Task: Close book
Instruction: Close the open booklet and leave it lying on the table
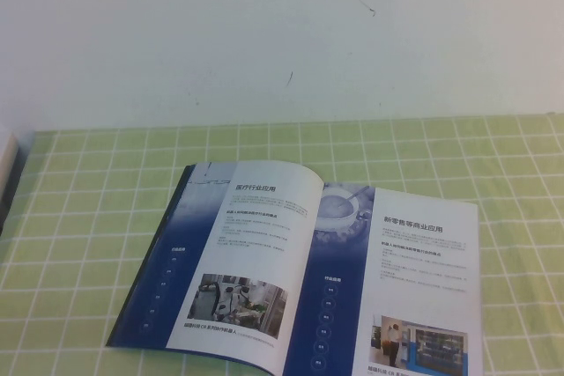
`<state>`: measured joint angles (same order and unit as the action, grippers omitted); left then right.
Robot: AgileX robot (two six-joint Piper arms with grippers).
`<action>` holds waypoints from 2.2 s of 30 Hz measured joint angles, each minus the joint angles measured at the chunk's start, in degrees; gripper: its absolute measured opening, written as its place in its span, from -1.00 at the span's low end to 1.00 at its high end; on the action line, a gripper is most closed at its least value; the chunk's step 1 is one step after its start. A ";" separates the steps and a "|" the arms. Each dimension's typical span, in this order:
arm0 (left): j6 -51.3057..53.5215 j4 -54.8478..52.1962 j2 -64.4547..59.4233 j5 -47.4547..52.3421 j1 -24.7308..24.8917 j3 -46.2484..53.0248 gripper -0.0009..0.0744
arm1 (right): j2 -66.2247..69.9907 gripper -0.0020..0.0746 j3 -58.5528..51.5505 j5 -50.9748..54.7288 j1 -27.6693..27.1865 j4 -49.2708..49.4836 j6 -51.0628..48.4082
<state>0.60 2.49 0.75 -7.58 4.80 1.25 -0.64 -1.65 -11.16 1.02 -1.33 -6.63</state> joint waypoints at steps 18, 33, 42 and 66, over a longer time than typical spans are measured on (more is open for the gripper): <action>1.79 2.60 0.09 -5.01 0.00 -7.20 -0.99 | 0.00 -0.95 12.24 -3.02 0.00 4.80 1.67; 2.92 7.26 -20.49 27.66 0.00 -28.77 -0.99 | 39.05 -0.95 46.20 57.74 0.00 20.69 -22.98; 19.13 26.53 -45.12 44.63 0.00 -34.25 -0.99 | 69.35 -0.95 46.33 58.33 2.63 34.36 -41.29; 14.75 17.71 -99.10 49.79 0.00 -66.77 -0.99 | 102.33 -0.95 47.57 38.98 18.73 27.42 -36.09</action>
<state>15.35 20.20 -98.35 42.21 4.80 -65.53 101.69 45.91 27.82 19.75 26.09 -42.72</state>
